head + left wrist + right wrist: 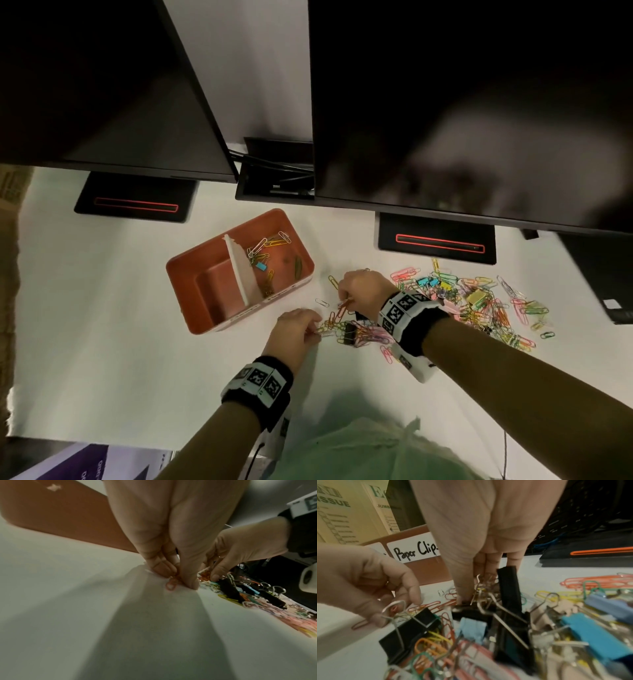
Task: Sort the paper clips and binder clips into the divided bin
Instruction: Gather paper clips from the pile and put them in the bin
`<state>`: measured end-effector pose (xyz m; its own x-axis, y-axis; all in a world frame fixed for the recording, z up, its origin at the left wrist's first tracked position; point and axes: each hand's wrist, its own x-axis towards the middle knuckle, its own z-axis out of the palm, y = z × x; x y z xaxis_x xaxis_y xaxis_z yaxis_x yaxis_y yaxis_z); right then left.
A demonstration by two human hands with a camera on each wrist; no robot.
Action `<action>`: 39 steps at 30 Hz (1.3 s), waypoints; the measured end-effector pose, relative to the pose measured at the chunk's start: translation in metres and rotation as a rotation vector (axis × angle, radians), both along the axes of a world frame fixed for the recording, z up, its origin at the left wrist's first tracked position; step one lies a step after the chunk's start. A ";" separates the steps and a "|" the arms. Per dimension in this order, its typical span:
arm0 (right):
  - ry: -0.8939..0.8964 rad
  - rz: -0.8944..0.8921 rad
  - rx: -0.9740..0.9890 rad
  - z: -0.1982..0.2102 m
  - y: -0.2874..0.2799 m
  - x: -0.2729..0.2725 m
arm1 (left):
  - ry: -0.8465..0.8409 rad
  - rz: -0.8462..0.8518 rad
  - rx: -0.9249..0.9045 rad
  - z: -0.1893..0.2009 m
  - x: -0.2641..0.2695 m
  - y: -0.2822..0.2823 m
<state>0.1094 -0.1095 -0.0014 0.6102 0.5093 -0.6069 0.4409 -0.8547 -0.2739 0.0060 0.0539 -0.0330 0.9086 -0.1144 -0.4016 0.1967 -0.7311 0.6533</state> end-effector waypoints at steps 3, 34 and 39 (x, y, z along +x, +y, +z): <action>-0.009 0.027 -0.047 -0.001 0.001 0.001 | 0.018 -0.019 -0.008 -0.002 0.003 0.002; -0.001 -0.147 0.305 0.013 -0.037 0.002 | -0.046 -0.082 0.171 0.000 0.012 -0.032; -0.080 -0.219 0.512 0.030 -0.036 -0.003 | -0.092 -0.003 0.124 0.014 0.008 -0.032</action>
